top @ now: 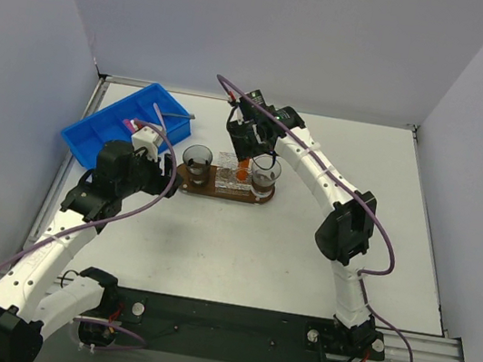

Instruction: Prepare toiletry sets of a toothbrush and toothpaste on the tray

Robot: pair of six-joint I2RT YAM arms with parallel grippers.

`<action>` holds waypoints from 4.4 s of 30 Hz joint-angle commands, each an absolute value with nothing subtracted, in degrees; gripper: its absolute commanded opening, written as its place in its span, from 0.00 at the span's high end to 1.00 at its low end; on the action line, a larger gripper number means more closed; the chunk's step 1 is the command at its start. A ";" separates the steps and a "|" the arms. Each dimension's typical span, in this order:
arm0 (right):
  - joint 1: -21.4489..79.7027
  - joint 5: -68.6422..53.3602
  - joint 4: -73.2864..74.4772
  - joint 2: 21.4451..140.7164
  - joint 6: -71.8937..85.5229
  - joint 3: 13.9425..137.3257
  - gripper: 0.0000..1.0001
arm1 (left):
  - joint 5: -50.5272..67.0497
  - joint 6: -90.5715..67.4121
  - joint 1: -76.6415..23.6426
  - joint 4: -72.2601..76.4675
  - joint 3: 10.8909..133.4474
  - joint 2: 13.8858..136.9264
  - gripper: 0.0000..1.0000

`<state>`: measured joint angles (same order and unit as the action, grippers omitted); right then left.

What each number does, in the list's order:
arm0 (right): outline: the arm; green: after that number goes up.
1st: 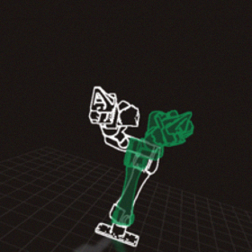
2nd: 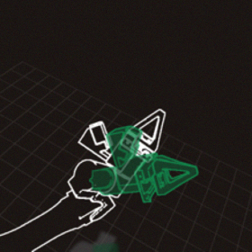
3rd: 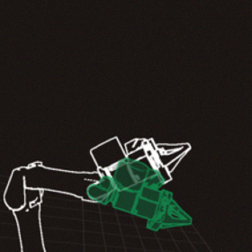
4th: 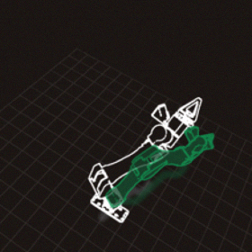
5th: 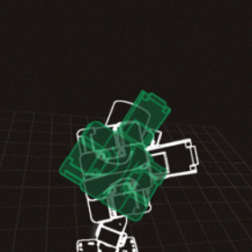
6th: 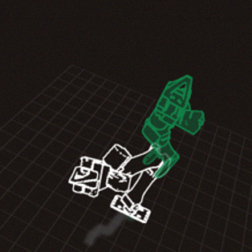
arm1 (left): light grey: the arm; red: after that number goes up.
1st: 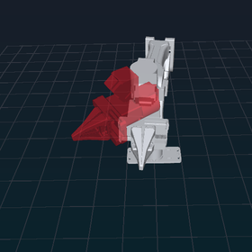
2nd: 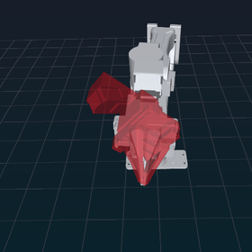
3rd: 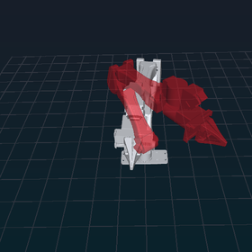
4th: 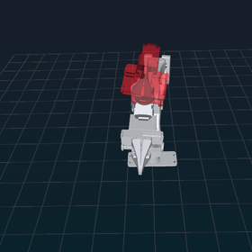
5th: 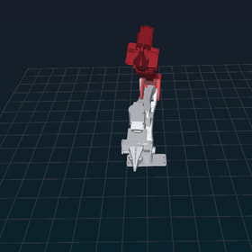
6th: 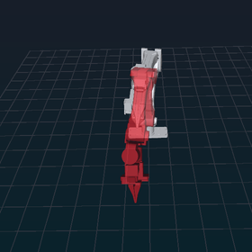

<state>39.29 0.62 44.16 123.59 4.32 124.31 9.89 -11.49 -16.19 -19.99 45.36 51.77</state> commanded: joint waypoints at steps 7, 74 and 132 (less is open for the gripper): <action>38.76 -2.90 43.69 121.91 5.80 126.83 0.42 | 10.28 -10.99 -16.17 -19.34 47.64 51.15 0.24; 25.58 2.55 31.99 64.24 24.70 81.82 0.64 | -31.56 -32.26 -3.08 -33.58 102.30 118.30 0.59; 21.88 0.61 36.04 71.90 22.85 86.92 0.55 | -29.36 -45.18 3.69 -49.57 114.08 135.79 0.62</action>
<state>22.35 0.62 35.18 71.81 22.63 85.10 -32.95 -45.74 2.33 -46.98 116.84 135.04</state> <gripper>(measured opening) 0.449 0.398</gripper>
